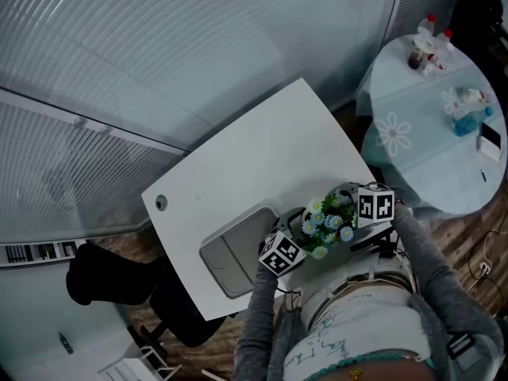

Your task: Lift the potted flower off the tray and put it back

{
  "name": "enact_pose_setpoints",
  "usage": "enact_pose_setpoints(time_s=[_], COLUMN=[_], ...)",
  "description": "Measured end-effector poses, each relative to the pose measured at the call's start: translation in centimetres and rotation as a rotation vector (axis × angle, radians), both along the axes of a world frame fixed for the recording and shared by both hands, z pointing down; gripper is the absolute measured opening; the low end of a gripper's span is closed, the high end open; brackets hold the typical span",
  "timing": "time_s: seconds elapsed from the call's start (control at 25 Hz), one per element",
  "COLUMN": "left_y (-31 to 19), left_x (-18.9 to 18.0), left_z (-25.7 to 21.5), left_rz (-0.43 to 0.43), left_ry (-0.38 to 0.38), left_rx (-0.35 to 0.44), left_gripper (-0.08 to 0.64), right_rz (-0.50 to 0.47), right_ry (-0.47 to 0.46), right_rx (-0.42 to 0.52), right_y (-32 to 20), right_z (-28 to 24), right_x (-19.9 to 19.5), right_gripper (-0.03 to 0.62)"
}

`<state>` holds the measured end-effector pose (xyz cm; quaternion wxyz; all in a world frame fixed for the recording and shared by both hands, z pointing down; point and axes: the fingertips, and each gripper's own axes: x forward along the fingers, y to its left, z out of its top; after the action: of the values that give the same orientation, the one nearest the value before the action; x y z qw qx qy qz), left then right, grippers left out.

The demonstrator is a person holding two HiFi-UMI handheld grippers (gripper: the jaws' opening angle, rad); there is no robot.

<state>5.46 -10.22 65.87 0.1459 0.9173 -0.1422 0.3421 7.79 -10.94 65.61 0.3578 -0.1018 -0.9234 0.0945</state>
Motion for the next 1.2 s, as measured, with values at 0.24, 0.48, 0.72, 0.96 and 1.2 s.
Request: enact_pose_setpoints(time_s=[0.24,0.48,0.72,0.96,1.2], left_y=[-0.05,0.01,0.02,-0.03,0.01], left_x=[0.01,-0.03,-0.03,-0.09,-0.03], left_z=[0.09,0.23,0.17,0.12,0.16], left_rz=[-0.001,-0.002,-0.003,-0.002,-0.003], left_ry=[-0.001,-0.004,0.0,0.0,0.002], left_rx=[-0.002,-0.003,0.001,0.0,0.003], left_gripper=[0.437,0.437,0.437,0.437,0.437], right_rz=[0.002,0.01,0.014,0.017,0.015], right_ry=[-0.011,-0.028,-0.04,-0.044,-0.044], right_rx=[-0.002,-0.007,-0.013,-0.017,-0.013], right_y=[0.01,0.09,0.14,0.11,0.11], right_z=[-0.22,-0.15,-0.37,-0.41,-0.33], right_x=[-0.15,-0.18,-0.26,-0.31,-0.24], right_gripper=[0.383,0.383,0.383,0.383,0.383])
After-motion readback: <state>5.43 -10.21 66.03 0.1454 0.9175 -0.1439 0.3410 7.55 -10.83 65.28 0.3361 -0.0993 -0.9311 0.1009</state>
